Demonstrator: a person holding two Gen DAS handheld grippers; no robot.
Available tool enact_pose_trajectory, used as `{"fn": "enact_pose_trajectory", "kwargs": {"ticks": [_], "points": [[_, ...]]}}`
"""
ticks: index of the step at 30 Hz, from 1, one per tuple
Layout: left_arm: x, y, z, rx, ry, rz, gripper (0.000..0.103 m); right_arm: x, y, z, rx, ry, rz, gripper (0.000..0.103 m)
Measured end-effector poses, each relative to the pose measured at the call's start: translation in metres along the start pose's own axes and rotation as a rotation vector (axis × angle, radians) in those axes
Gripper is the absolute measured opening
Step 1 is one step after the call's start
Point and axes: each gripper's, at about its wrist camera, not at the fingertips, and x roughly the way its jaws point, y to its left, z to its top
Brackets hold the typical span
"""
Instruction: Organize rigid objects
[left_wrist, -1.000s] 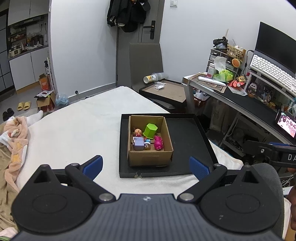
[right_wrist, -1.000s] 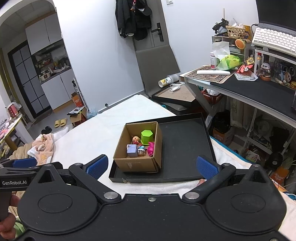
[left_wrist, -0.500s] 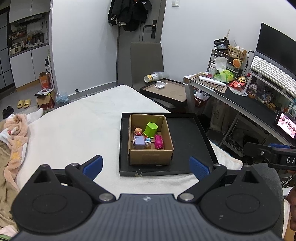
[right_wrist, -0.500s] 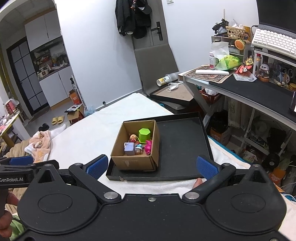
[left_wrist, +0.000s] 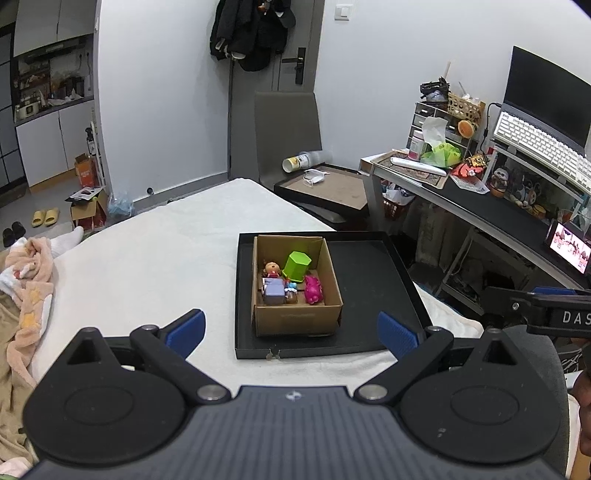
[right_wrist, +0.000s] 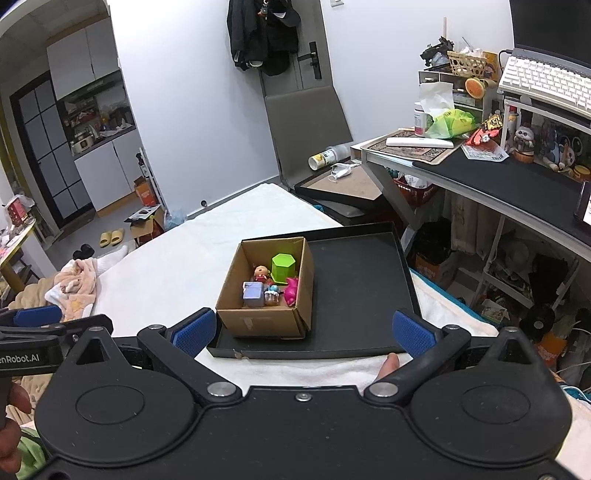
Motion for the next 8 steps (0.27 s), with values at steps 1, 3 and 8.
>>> {"fn": "enact_pose_trajectory", "kwargs": {"ticks": [1, 3, 8], "points": [[0.0008, -0.0006, 0.0000, -0.001, 0.002, -0.005, 0.099, 0.0006, -0.0013, 0.0000, 0.002, 0.001, -0.001, 0.103], [0.0010, -0.0011, -0.0007, 0.000, -0.001, -0.007, 0.099, 0.0014, -0.0023, -0.0007, 0.005, 0.003, -0.002, 0.103], [0.0031, -0.0022, -0.0005, 0.003, -0.011, -0.022, 0.099, 0.0048, -0.0060, -0.0025, 0.015, 0.007, -0.003, 0.103]]}}
